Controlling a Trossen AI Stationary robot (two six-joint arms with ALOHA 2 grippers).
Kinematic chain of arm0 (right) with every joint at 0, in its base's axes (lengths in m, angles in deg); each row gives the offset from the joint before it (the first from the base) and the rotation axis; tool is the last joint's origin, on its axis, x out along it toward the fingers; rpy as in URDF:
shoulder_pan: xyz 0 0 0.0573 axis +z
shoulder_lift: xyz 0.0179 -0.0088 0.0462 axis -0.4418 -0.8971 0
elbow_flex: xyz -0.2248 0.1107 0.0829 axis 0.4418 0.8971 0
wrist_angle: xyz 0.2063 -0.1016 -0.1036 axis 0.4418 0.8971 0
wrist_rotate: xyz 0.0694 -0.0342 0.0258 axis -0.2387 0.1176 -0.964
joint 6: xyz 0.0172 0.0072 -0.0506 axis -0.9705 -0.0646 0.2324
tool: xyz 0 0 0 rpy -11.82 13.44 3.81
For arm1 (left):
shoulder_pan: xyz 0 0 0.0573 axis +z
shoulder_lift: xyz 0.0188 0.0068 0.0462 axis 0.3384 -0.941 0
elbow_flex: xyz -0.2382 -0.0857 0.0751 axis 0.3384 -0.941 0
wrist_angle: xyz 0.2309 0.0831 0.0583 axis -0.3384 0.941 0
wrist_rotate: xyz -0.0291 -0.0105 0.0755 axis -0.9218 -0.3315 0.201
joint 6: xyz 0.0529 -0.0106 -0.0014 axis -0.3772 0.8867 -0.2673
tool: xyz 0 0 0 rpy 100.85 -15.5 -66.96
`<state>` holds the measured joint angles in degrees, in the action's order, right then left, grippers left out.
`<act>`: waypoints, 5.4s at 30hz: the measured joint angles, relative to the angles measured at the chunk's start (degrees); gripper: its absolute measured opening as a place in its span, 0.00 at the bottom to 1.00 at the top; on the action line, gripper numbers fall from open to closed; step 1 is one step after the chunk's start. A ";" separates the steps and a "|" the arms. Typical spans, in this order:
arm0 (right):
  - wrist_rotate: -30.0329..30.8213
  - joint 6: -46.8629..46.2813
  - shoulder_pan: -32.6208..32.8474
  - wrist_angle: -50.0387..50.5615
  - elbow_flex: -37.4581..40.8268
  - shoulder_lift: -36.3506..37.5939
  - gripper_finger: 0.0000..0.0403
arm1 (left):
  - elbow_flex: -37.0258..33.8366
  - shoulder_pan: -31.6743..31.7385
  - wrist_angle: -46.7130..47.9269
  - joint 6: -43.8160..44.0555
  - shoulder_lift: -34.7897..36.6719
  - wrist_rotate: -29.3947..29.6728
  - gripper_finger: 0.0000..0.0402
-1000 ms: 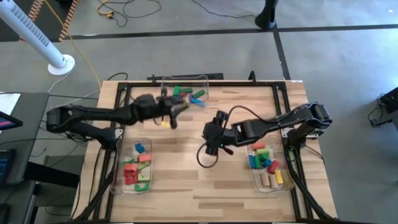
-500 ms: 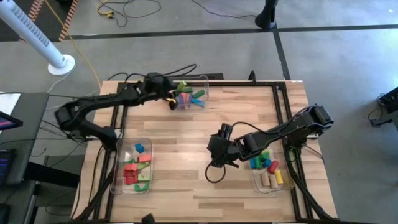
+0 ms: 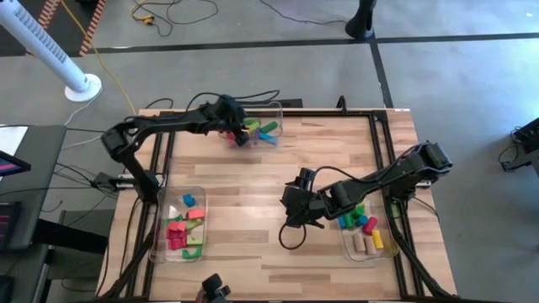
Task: Sort blocks by size
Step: Put the light green rectangular block into the top transparent bin, then return to Home Position
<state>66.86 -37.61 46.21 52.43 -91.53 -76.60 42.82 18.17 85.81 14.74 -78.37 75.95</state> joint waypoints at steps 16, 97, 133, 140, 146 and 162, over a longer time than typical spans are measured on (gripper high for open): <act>3.40 2.06 1.56 2.04 -0.04 1.07 0.72 | 0.71 -3.38 7.56 -2.32 10.40 0.04 0.50; -6.28 29.29 -4.26 -21.89 54.89 94.77 0.72 | -48.80 -18.75 -21.61 1.63 75.11 -17.00 0.50; -4.83 21.10 -18.23 -17.97 62.47 94.77 0.62 | -50.96 -18.73 -12.97 2.12 75.19 -16.50 0.42; -4.83 19.19 -18.95 -17.68 62.47 94.77 0.62 | -50.91 -18.73 -12.07 2.94 75.08 -16.48 0.42; -4.83 16.58 -18.91 -17.14 62.47 94.77 0.62 | -50.91 -18.73 -11.80 3.63 75.08 -16.46 0.42; -4.81 16.59 -18.91 -16.92 62.47 94.77 0.62 | -50.87 -18.73 -5.63 -8.99 75.04 -15.28 0.42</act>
<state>62.06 -21.02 27.30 35.51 -29.07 18.17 -8.05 -0.56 80.18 5.75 -3.33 60.67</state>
